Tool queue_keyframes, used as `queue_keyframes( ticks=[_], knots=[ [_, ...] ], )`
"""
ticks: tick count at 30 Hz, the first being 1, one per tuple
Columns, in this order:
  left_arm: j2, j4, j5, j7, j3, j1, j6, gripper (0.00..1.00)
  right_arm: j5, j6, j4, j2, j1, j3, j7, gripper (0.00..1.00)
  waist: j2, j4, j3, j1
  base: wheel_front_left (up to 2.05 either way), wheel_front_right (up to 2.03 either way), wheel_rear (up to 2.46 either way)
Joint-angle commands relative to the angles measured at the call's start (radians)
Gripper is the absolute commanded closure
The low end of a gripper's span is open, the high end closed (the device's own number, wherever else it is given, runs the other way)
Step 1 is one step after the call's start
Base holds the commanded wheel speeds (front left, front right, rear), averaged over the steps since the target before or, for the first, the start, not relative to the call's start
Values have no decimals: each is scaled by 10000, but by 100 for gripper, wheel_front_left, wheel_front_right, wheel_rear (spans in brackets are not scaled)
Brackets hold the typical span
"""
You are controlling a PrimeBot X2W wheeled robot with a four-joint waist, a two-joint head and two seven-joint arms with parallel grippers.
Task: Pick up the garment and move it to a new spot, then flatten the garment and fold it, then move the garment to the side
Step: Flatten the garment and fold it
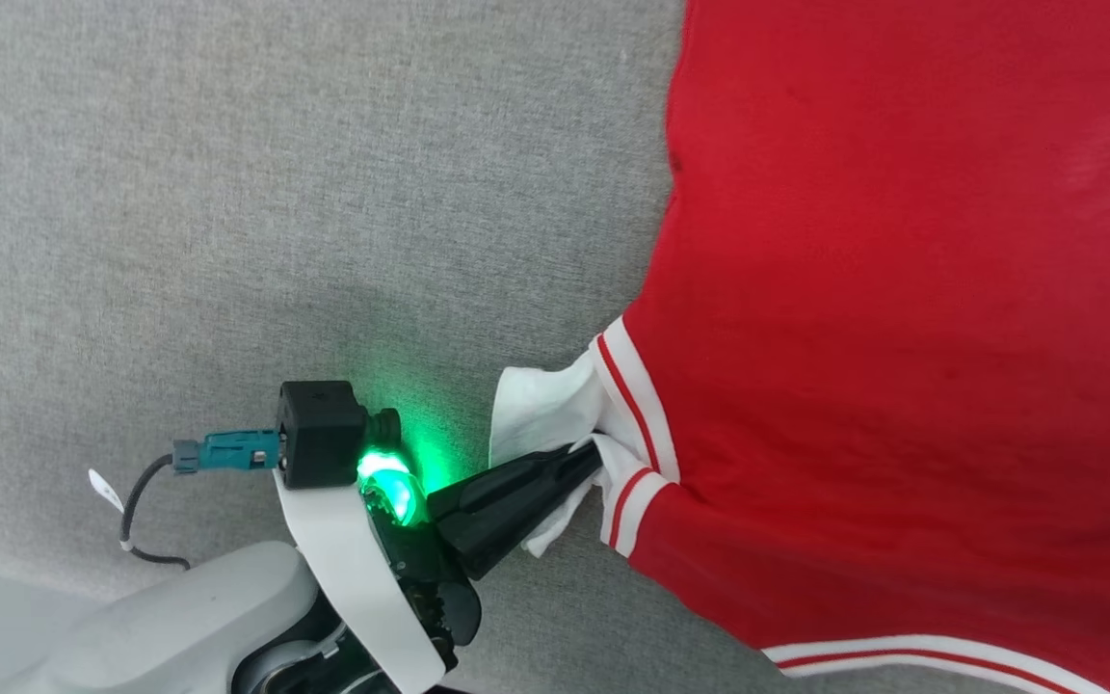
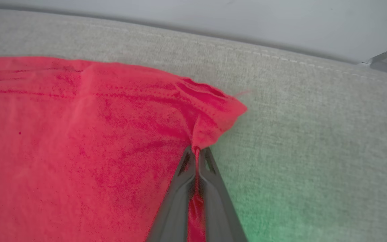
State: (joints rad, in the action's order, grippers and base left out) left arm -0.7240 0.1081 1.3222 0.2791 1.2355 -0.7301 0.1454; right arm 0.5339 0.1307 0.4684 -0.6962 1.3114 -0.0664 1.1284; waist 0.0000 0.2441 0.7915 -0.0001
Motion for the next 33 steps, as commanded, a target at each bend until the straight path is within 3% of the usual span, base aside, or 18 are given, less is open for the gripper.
queue_keyframes(
  ticks=[1, 9, 13, 19, 27, 33],
  knots=[
    [540, -1367, 277, -274, -32, -55, -271, 100, 62, -1, 194, 21, -429, -118, 45, 100, 0, -110, -177, 1, 0, 0, 0],
    [-38, -1205, 302, -186, -752, 671, -256, 100, 1519, -1, -1483, -970, -2092, -655, -419, 100, 0, -646, -1451, 1, 0, 0, 0],
    [-405, -1041, 296, -153, -1158, 1275, -231, 100, 2712, -1, -2962, -1822, -4231, -498, -464, 100, 0, -1067, -2205, 1, 0, 0, 0],
    [-595, -886, 344, -153, -1674, 1931, -170, 100, 3665, -1, -4722, -2288, -7600, 299, -345, 100, 0, -1537, -2814, 1, 0, 0, 0],
    [-819, -799, 285, -151, -2107, 2462, -164, 100, 3823, -1, -6922, -1529, -12283, 1479, 70, 100, 0, -1890, -3078, 1, 0, 0, 0],
    [-816, -800, 215, -153, -2281, 2698, -164, 100, 3575, -1, -8236, -512, -14711, 1221, 504, 100, 0, -1960, -3189, 1, 0, 0, 0]
  ],
)
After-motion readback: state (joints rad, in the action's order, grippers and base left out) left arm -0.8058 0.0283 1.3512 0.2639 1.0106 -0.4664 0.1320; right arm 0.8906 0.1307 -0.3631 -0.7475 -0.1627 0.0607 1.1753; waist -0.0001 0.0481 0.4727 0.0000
